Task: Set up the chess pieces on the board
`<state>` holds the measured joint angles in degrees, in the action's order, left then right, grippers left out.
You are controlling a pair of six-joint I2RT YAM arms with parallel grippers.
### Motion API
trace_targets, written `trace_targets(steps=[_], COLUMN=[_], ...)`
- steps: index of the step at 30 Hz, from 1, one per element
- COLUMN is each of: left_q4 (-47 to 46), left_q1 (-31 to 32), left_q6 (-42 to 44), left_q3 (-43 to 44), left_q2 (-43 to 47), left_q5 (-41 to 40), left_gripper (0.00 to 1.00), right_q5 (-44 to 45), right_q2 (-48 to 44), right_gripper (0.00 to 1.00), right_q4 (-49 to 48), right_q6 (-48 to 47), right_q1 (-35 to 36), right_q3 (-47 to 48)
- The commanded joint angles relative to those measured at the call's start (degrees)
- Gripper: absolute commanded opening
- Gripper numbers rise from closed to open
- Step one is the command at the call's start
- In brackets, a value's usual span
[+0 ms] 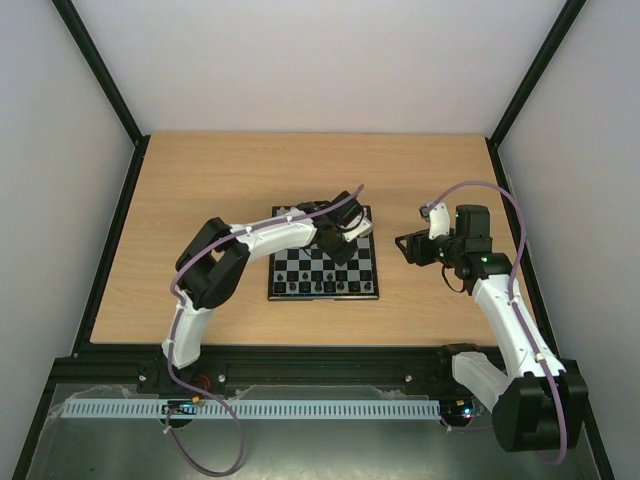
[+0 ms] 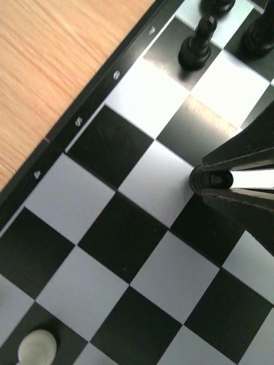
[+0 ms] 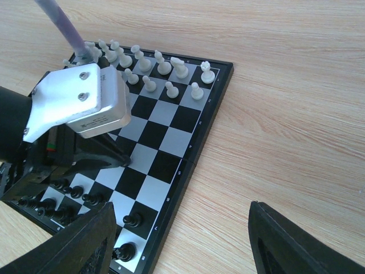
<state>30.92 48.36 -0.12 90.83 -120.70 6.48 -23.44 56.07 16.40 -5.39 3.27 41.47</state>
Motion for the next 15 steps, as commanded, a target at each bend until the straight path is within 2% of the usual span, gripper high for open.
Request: trace_targets(steps=[1, 15], left_q4=[2.01, 5.69], left_q1=[0.66, 3.01], left_q6=[2.34, 4.5], left_q3=[-0.74, 0.23], left_q2=[3.27, 1.13], left_q5=[4.96, 7.28], left_gripper=[0.09, 0.1], right_q5=[-0.28, -0.29], right_q2=[0.44, 0.27], right_gripper=[0.64, 0.64], right_q4=[0.55, 0.64], right_q6=[-0.8, -0.77], right_q1=[-0.28, -0.27], right_q3=[-0.25, -0.25])
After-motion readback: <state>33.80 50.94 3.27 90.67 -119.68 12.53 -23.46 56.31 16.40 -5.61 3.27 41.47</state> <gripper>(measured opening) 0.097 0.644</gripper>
